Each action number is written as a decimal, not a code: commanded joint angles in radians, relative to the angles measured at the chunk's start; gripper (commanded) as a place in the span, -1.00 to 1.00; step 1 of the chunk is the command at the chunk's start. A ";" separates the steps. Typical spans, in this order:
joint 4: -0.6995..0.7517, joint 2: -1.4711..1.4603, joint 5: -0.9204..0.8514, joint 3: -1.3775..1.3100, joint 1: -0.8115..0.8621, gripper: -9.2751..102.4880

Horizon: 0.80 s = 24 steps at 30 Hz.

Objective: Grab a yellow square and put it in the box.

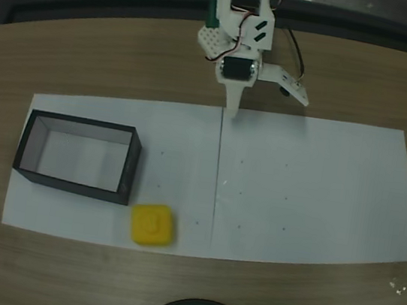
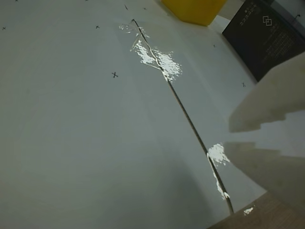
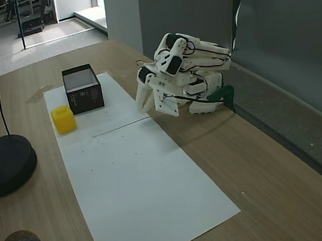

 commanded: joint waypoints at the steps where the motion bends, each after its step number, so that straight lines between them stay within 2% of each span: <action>1: 0.015 0.025 0.003 -0.054 0.014 -0.84; 24: 0.015 0.025 0.000 -0.054 0.006 -0.84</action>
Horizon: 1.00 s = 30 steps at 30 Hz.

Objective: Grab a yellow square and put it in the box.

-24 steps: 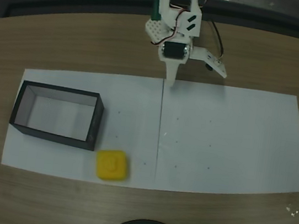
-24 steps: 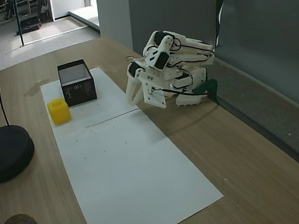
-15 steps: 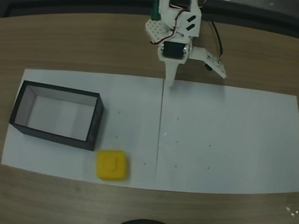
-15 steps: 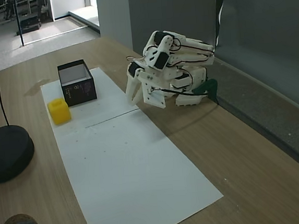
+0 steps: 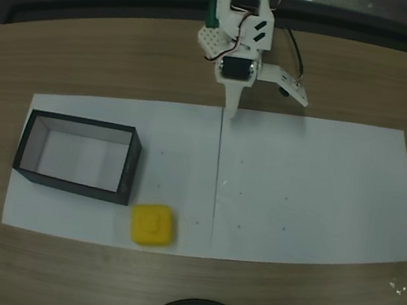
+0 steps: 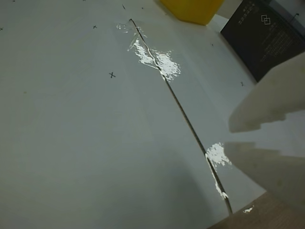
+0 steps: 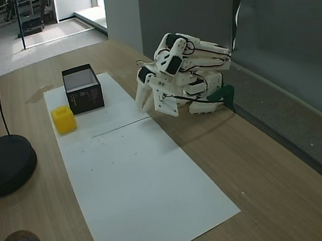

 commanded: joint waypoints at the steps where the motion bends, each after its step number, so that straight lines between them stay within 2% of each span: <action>1: 0.015 0.025 -0.002 -0.054 -0.005 -0.84; 5: -0.006 0.025 0.003 -0.048 -0.008 -0.84; 8: -0.150 0.025 -0.003 -0.064 -0.041 -0.84; 10: -0.281 0.025 -0.008 -0.091 0.003 -0.83; 13: -0.492 0.025 -0.054 -0.118 0.032 -0.69; 15: -0.546 0.023 -0.086 -0.147 0.018 -0.58; 20: -0.551 0.017 -0.055 -0.244 0.041 -0.36; 23: -0.540 -0.066 -0.074 -0.333 0.057 -0.34; 30: -0.364 -0.689 -0.132 -0.761 0.057 -0.33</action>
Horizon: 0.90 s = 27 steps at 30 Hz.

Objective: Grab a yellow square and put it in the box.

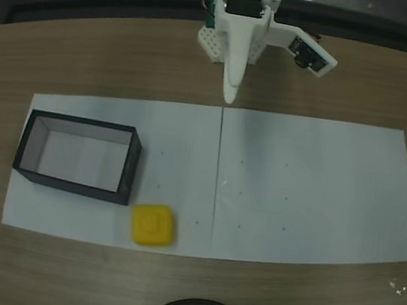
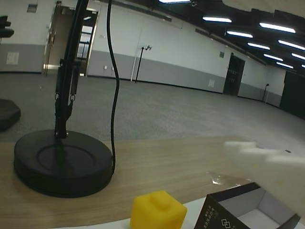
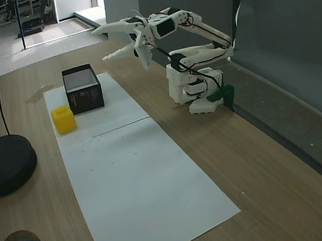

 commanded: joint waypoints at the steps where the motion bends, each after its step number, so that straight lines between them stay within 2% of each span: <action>1: 0.097 -0.397 -0.005 -0.276 -0.003 -0.33; 6: 0.385 -0.913 -0.003 -0.741 -0.003 -0.33; 13: 0.646 -1.425 -0.002 -1.247 0.038 -0.33; 21: 0.698 -1.758 -0.012 -1.511 0.161 -0.32; 27: 0.692 -1.902 -0.032 -1.603 0.163 -0.21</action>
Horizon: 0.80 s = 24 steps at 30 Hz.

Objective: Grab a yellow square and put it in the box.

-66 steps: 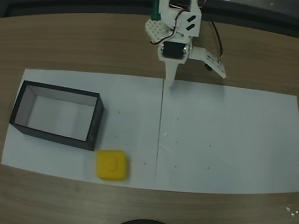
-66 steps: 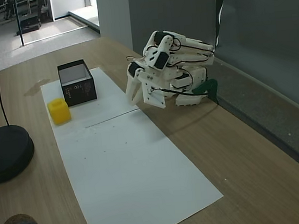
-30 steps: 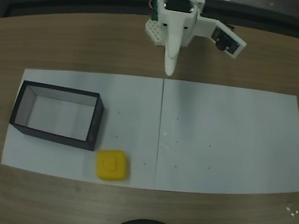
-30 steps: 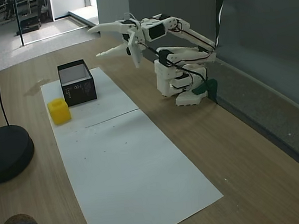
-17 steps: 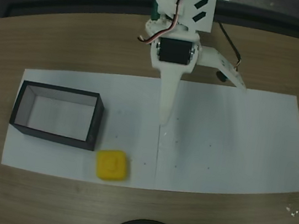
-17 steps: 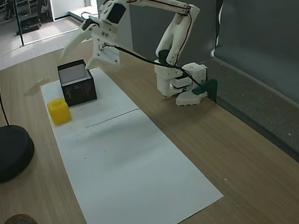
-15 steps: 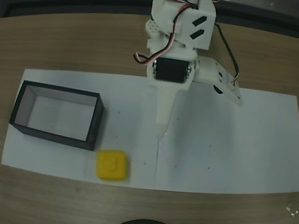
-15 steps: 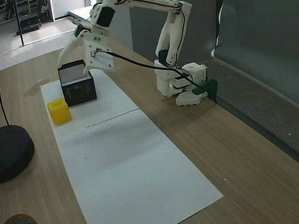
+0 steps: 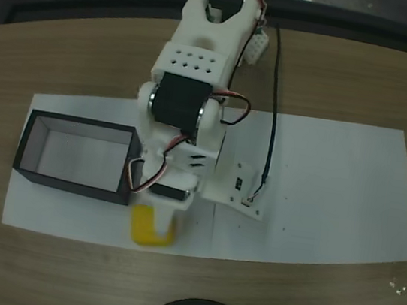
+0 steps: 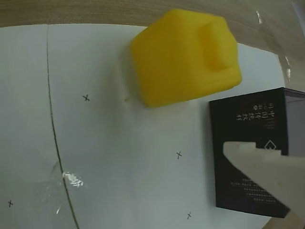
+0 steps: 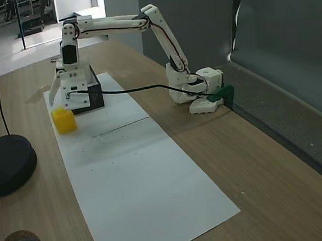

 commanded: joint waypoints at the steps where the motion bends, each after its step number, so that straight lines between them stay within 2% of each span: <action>1: -0.003 -0.020 -0.003 -0.097 0.012 -0.21; 22: -0.009 -0.239 -0.028 -0.284 0.074 -0.22; 24: -0.009 -0.256 -0.038 -0.288 0.078 -0.27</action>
